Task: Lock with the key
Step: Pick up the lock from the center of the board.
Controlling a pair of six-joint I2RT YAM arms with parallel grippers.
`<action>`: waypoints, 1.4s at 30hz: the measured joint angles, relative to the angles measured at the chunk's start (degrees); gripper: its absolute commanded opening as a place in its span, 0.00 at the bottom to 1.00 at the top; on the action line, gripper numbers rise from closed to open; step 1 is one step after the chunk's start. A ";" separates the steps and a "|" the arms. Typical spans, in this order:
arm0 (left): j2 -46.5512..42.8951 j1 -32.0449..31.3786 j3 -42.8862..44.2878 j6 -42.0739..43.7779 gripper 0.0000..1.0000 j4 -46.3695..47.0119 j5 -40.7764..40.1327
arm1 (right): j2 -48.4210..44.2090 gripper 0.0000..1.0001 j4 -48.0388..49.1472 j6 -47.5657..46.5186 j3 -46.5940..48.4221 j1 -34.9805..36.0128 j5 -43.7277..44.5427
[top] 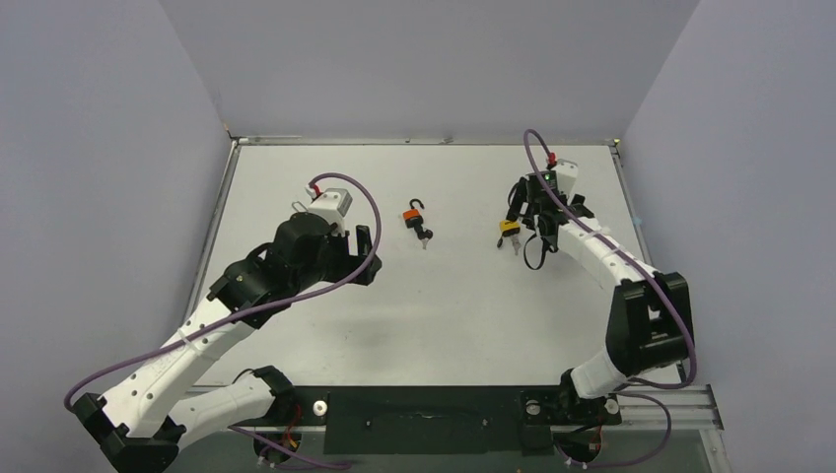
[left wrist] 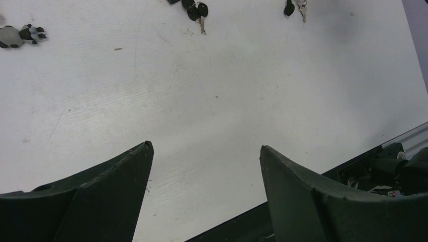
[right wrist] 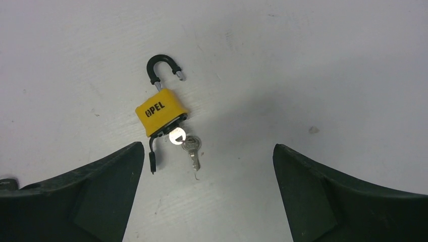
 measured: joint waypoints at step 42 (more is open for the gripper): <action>2.95 2.25 5.57 2.82 0.76 -6.27 1.73 | 31.71 0.53 -8.44 -19.54 22.77 2.23 -12.37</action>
